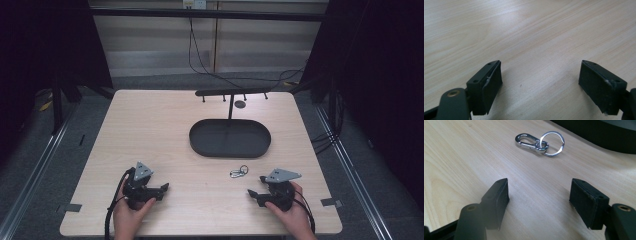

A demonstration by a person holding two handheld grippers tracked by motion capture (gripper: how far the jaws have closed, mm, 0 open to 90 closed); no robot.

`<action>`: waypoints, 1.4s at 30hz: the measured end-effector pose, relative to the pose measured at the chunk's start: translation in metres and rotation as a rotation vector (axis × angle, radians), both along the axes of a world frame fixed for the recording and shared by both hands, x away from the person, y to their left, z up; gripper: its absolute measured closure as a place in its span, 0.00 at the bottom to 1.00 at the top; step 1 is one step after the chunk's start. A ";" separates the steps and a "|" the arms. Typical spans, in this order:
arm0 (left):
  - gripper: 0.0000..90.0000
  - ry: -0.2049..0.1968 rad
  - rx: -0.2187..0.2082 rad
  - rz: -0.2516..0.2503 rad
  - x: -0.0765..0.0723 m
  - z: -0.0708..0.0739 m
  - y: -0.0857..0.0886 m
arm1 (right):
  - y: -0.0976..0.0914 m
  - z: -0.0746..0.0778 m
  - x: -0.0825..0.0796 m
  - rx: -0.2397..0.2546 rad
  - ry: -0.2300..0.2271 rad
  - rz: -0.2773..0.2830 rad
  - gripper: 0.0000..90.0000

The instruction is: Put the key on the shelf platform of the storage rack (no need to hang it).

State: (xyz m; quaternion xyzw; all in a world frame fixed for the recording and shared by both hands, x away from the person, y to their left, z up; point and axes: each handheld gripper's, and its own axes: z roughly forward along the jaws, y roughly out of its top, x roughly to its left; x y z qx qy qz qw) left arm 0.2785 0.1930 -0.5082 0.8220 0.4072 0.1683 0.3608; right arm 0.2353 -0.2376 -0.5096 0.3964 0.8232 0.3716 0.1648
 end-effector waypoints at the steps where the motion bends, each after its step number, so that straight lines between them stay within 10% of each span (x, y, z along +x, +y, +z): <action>1: 0.21 0.000 0.000 0.000 0.000 0.000 0.000 | 0.000 0.000 0.000 0.000 0.000 0.000 0.35; 15: 0.21 0.001 0.000 0.000 0.000 0.000 0.000 | 0.011 0.001 0.002 -0.009 0.006 -0.076 0.24; 42: 0.21 0.001 0.000 0.000 0.000 0.000 0.000 | 0.058 0.021 0.048 -0.044 -0.033 0.075 0.34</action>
